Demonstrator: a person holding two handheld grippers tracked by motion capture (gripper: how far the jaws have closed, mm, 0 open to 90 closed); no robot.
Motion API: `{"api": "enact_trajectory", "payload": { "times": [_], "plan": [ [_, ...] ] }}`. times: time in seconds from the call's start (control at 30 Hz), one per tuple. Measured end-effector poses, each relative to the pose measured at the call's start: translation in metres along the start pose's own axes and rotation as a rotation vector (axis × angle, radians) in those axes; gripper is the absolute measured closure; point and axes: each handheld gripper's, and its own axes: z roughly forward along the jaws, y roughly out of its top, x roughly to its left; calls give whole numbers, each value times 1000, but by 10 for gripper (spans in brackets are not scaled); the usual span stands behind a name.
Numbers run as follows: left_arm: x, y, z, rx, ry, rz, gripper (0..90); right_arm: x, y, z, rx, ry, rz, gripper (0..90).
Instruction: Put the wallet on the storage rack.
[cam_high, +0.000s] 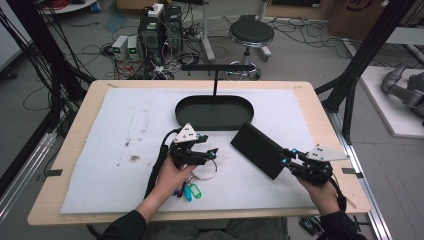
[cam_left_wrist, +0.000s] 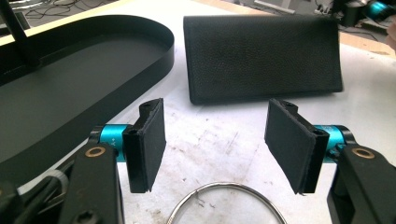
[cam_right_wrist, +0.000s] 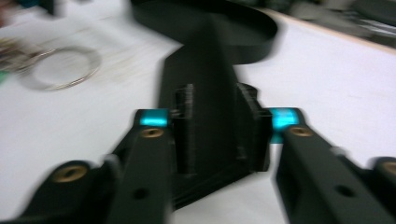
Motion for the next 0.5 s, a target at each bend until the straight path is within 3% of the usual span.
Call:
{"api": "enact_trajectory", "payload": {
  "times": [0.03,0.07,0.1,0.2,0.23,0.27,0.3,0.37,0.4,0.47,0.5],
  "plan": [
    [0,-1,0,-6,4,-4,382,6,1,1,-4,-6,-48,760],
    [1,-1,0,-1,5,-1,382,6,1,1,-4,-6,-48,760],
    [1,-1,0,0,4,-3,382,12,2,1,-8,3,-82,772],
    [-1,-1,-1,1,1,1,382,17,6,5,0,11,-97,706],
    [-1,-1,-1,0,0,3,382,8,6,4,-1,-43,-40,675],
    [-1,-1,-2,0,2,4,382,8,6,4,-1,-43,-40,675],
    [0,-1,-2,-5,1,3,382,-5,2,3,24,-96,29,634],
    [0,-1,-3,-4,5,0,382,-9,-1,4,38,-113,57,615],
    [0,-2,-3,-8,7,-4,382,-22,-8,7,95,-160,130,592],
    [1,-2,-5,-3,10,-1,382,-27,-10,8,115,-170,149,566],
    [1,-3,-5,-1,11,1,382,-32,-14,10,140,-181,190,534]
  ]
}}
